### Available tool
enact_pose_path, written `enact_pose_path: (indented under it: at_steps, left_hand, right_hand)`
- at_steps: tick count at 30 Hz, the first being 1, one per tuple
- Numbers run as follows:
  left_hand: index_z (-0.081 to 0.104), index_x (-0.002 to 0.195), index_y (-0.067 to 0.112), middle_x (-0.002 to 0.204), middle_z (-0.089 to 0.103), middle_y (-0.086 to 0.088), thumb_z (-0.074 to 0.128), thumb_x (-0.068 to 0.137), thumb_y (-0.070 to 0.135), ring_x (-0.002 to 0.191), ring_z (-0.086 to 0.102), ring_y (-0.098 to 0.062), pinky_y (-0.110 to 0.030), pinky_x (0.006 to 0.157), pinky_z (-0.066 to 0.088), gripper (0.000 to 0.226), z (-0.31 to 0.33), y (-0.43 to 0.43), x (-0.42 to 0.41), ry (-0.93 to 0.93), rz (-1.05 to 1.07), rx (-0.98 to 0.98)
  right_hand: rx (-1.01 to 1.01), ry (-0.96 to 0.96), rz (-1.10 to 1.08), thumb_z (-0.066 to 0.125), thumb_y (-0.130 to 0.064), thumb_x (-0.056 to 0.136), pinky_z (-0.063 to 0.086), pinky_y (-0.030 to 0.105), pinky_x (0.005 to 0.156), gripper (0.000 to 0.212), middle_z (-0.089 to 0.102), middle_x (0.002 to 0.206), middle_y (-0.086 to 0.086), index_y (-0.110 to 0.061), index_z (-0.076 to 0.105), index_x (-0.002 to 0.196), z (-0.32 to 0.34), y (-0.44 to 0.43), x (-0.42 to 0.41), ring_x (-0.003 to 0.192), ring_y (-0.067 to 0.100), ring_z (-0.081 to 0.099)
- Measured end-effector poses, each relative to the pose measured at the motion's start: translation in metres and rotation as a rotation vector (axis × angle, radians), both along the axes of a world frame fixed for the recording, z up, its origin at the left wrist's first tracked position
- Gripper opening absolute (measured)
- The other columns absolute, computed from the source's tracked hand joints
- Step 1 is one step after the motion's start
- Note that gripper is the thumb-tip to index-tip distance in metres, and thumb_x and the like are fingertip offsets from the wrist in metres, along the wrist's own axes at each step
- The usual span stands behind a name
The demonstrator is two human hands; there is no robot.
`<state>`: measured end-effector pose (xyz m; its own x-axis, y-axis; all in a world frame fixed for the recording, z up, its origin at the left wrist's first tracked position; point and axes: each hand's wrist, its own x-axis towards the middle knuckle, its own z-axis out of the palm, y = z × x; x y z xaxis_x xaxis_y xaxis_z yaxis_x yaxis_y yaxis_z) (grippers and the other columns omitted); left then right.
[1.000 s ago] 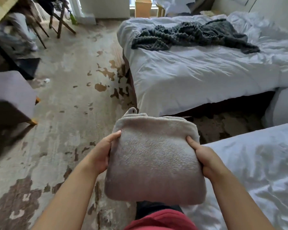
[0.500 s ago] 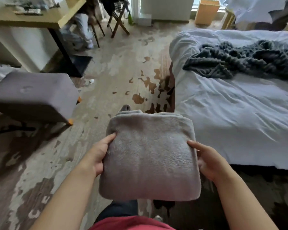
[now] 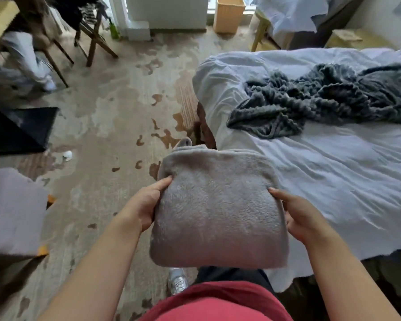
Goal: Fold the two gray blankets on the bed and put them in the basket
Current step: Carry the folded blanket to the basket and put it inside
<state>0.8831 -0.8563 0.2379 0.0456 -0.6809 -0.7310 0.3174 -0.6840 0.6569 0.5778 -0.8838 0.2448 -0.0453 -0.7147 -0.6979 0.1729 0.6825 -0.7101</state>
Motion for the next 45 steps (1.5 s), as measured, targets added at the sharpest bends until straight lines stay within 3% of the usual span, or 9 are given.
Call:
enact_pose_path:
  at_steps: [9,17,20,25,30,35,39,42,45]
  left_hand:
    - [0.070,0.101,0.013,0.078,0.075,-0.004,0.055,0.093,0.037,0.065,0.071,-0.014,-0.022,0.052,0.051,0.030,-0.015,-0.194,0.076,0.023,0.006,0.066]
    - [0.068,0.113,0.007,0.104,0.072,-0.014,0.056,0.092,0.042,0.098,0.067,-0.027,-0.034,0.080,0.052,0.042,0.007,-0.376,0.182,-0.110,0.203,0.067]
    - [0.069,0.112,0.008,0.102,0.073,-0.013,0.055,0.092,0.042,0.094,0.068,-0.026,-0.033,0.074,0.051,0.041,0.015,-0.431,0.221,-0.089,0.291,0.054]
    - [0.071,0.105,0.008,0.096,0.074,-0.014,0.056,0.091,0.044,0.086,0.071,-0.025,-0.033,0.071,0.052,0.042,0.004,-0.528,0.287,-0.026,0.300,0.107]
    - [0.070,0.109,0.006,0.098,0.074,-0.015,0.059,0.090,0.041,0.090,0.069,-0.027,-0.034,0.072,0.052,0.041,-0.033,-0.665,0.344,-0.022,0.198,0.142]
    - [0.072,0.105,0.008,0.096,0.074,-0.014,0.059,0.090,0.041,0.083,0.071,-0.026,-0.032,0.067,0.053,0.038,-0.036,-0.820,0.375,0.002,-0.013,0.149]
    - [0.074,0.101,0.012,0.094,0.075,-0.010,0.059,0.090,0.042,0.081,0.072,-0.023,-0.029,0.064,0.051,0.035,-0.029,-0.931,0.379,0.016,-0.185,0.098]
    - [0.074,0.103,0.012,0.093,0.074,-0.010,0.059,0.089,0.040,0.081,0.071,-0.022,-0.029,0.066,0.049,0.034,-0.029,-0.999,0.374,0.041,-0.290,0.095]
    - [0.074,0.102,0.012,0.092,0.075,-0.007,0.058,0.090,0.037,0.079,0.071,-0.018,-0.029,0.067,0.048,0.032,-0.039,-1.062,0.367,0.071,-0.340,0.109]
  right_hand:
    - [0.054,-0.009,-0.013,0.066,-0.020,0.085,0.055,0.031,0.058,0.019,0.076,0.088,0.010,-0.008,0.070,0.100,-0.020,-0.198,0.081,0.073,0.023,0.074]
    - [0.090,-0.001,0.207,0.070,-0.026,0.081,0.051,0.040,0.091,0.033,0.073,0.106,0.011,-0.007,0.070,0.109,-0.008,-0.443,0.213,0.100,0.029,0.068]
    - [0.062,0.042,0.266,0.073,-0.030,0.078,0.052,0.036,0.079,0.031,0.075,0.098,0.008,-0.009,0.072,0.101,0.006,-0.516,0.258,0.094,0.026,0.069]
    - [0.104,-0.025,0.304,0.068,-0.025,0.083,0.052,0.035,0.076,0.026,0.075,0.096,0.010,-0.005,0.072,0.100,-0.004,-0.611,0.320,0.088,0.026,0.072]
    - [0.162,0.013,0.197,0.067,-0.023,0.084,0.053,0.036,0.073,0.025,0.076,0.090,0.010,-0.004,0.070,0.100,-0.034,-0.711,0.365,0.077,0.023,0.074]
    - [0.145,0.119,-0.045,0.066,-0.021,0.086,0.051,0.042,0.095,0.024,0.075,0.096,0.010,-0.005,0.070,0.102,-0.030,-0.809,0.393,0.094,0.026,0.070]
    - [0.127,0.130,-0.226,0.062,-0.020,0.088,0.057,0.037,0.075,0.021,0.074,0.098,0.013,-0.006,0.071,0.102,-0.018,-0.869,0.400,0.090,0.028,0.071]
    - [0.154,0.152,-0.329,0.062,-0.019,0.087,0.050,0.047,0.096,0.026,0.072,0.105,0.014,-0.006,0.069,0.108,-0.016,-0.906,0.398,0.100,0.031,0.067]
    - [0.185,0.167,-0.390,0.062,-0.019,0.087,0.051,0.042,0.087,0.025,0.071,0.101,0.013,-0.006,0.069,0.107,-0.024,-0.958,0.395,0.090,0.030,0.067]
